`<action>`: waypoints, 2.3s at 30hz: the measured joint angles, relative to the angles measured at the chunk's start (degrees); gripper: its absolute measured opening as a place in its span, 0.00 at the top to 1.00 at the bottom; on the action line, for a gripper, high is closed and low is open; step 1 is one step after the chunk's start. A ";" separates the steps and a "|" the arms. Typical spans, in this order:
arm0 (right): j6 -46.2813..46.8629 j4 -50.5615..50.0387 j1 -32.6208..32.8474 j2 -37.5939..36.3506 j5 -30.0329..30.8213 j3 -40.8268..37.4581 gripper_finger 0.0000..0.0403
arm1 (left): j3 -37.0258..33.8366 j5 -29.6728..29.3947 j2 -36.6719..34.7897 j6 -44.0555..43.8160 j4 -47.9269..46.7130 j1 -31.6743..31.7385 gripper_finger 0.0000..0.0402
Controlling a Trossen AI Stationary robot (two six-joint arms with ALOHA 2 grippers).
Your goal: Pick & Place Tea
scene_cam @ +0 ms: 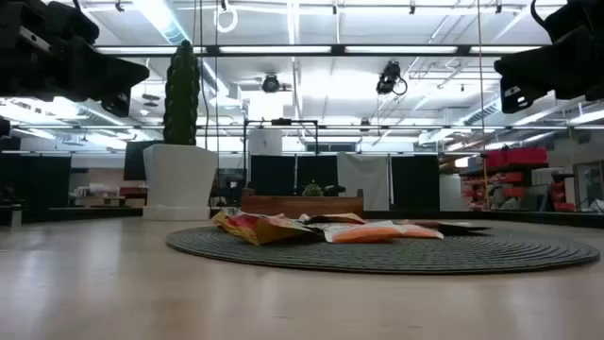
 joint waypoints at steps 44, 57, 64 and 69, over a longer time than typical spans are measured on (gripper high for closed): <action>-0.02 -0.01 0.01 0.00 -0.01 0.00 0.89 | 0.01 0.01 0.00 0.00 0.00 0.00 0.94; -0.09 0.01 -0.01 0.00 0.01 0.00 0.89 | 0.00 0.00 0.00 0.02 -0.01 -0.02 0.94; 2.25 0.07 -0.01 0.00 0.00 0.00 0.89 | 0.00 0.01 0.00 0.00 -0.01 0.00 0.94; 6.98 10.69 -0.01 0.00 0.72 0.00 0.89 | 0.00 0.00 0.00 0.02 0.00 -0.02 0.94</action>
